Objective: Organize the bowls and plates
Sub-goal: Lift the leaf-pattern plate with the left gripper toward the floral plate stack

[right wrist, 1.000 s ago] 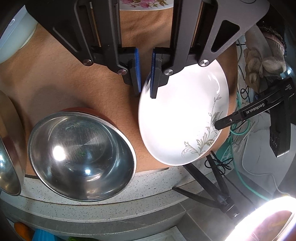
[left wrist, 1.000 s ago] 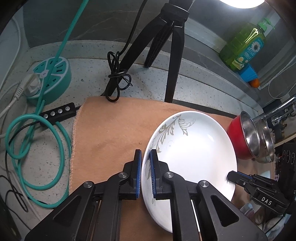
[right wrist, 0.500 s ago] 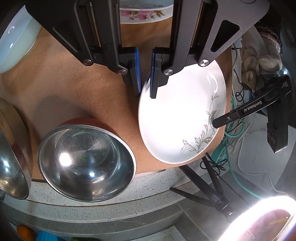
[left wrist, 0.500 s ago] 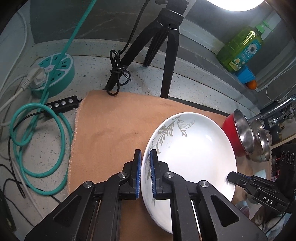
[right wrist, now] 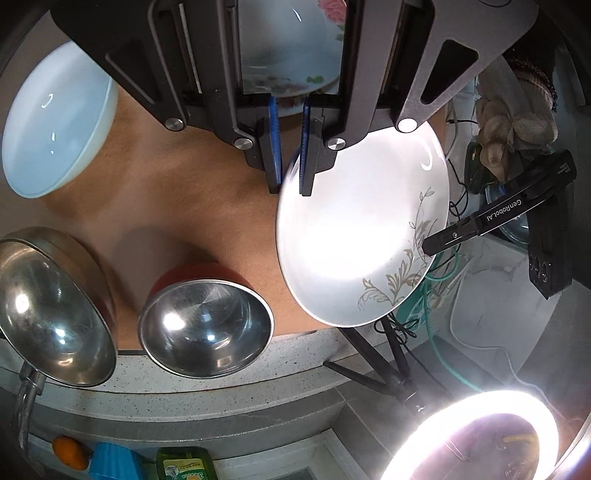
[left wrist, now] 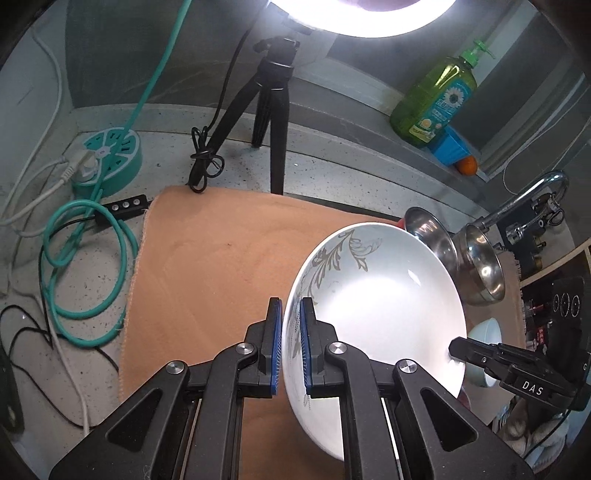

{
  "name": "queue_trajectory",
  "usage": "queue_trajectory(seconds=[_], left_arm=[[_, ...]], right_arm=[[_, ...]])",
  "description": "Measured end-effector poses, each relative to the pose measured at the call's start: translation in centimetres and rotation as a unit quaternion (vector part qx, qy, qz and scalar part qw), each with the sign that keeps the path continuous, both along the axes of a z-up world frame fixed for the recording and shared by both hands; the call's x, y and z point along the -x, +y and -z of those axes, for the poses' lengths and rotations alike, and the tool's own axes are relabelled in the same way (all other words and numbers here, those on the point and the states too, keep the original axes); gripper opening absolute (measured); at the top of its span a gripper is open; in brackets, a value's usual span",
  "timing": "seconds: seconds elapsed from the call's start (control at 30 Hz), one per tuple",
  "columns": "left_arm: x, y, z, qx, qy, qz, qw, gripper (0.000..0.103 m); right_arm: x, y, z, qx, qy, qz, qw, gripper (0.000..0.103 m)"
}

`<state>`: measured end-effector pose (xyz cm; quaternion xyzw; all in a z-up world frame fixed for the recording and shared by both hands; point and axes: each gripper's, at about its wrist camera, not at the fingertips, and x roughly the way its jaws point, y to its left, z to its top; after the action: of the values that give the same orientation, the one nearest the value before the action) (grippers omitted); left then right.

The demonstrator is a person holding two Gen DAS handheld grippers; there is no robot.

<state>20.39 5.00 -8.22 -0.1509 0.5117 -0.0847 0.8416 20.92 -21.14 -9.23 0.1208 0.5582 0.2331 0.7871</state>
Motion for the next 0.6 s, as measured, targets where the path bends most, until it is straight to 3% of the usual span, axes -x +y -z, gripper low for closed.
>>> queue_trajectory(seconds=[0.37, 0.6], left_arm=[[4.8, -4.3, -1.3, 0.008, -0.007, 0.022, 0.9997, 0.008], [8.0, -7.1, -0.6, 0.014, 0.008, 0.038, 0.9992, 0.008]], right_arm=[[4.8, -4.5, -1.1, 0.003, -0.004, 0.002, 1.000, 0.009], [8.0, -7.3, -0.7, 0.014, 0.005, 0.003, 1.000, 0.009]])
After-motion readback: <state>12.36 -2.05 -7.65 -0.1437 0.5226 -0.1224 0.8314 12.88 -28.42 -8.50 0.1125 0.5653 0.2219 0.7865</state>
